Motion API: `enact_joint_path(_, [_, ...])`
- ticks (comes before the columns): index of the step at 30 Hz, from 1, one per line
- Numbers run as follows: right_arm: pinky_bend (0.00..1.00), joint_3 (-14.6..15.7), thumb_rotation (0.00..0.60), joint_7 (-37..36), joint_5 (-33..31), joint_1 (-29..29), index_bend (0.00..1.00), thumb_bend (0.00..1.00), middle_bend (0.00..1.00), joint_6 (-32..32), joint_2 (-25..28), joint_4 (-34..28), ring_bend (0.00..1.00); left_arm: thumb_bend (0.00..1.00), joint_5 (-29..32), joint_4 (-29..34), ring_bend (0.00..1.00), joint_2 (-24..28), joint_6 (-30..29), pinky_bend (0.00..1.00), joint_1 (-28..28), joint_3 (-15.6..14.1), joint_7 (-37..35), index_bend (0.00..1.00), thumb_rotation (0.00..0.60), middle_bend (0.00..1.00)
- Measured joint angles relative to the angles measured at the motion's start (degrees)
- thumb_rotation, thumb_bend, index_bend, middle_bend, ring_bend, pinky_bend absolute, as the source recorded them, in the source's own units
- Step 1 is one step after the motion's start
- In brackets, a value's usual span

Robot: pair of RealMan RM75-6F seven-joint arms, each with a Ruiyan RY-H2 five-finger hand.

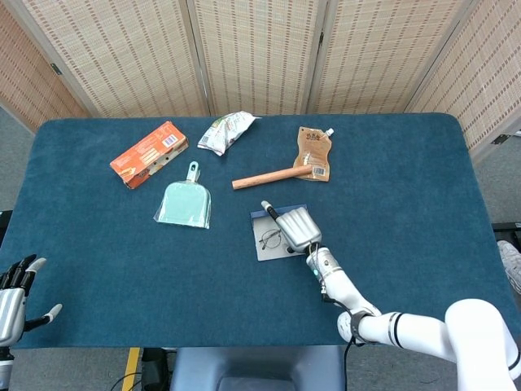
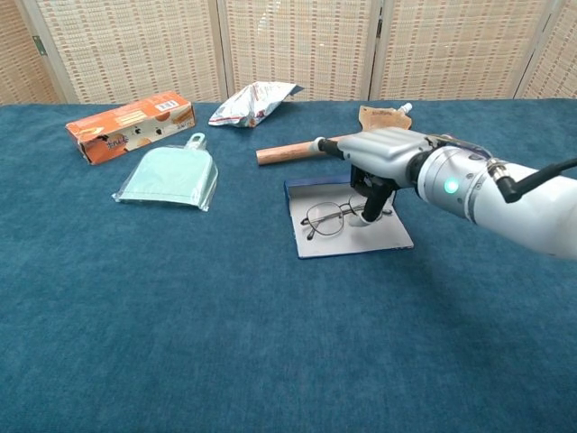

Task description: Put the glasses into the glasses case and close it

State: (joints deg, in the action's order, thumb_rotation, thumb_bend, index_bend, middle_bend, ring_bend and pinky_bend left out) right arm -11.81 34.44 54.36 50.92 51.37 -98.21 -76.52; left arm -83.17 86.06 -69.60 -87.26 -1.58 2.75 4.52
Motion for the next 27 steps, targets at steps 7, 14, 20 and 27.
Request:
enact_joint_path(7, [0.91,-0.32,0.6,1.75,-0.7,1.43,0.0,0.13,0.89,0.77,-2.58,3.16,0.97,0.19,0.45,-0.07,0.15,0.29,-0.19,0.24,0.5,-0.13,-0.08,0.19,0.6,0.14])
enact_joint_path(14, [0.91,-1.16,0.6,3.58,-2.35,3.81,0.0,0.13,0.89,-0.35,-5.81,7.93,0.97,0.19,0.48,0.14,0.15,0.55,-0.57,0.24,0.78,-0.1,-0.07,0.19,0.6,0.14])
enact_joint_path(20, [0.91,-2.22,0.6,4.45,-3.86,5.37,0.0,0.13,0.89,-1.16,-7.51,11.17,0.97,0.19,0.64,0.18,0.15,0.69,-0.71,0.24,0.98,-0.06,-0.04,0.19,0.6,0.14])
enact_joint_path(27, [0.91,-3.41,0.6,4.51,-4.56,6.87,0.0,0.13,0.89,-1.75,-8.87,15.58,0.97,0.19,0.91,0.09,0.15,0.79,-0.69,0.24,1.2,-0.06,-0.08,0.19,0.6,0.14])
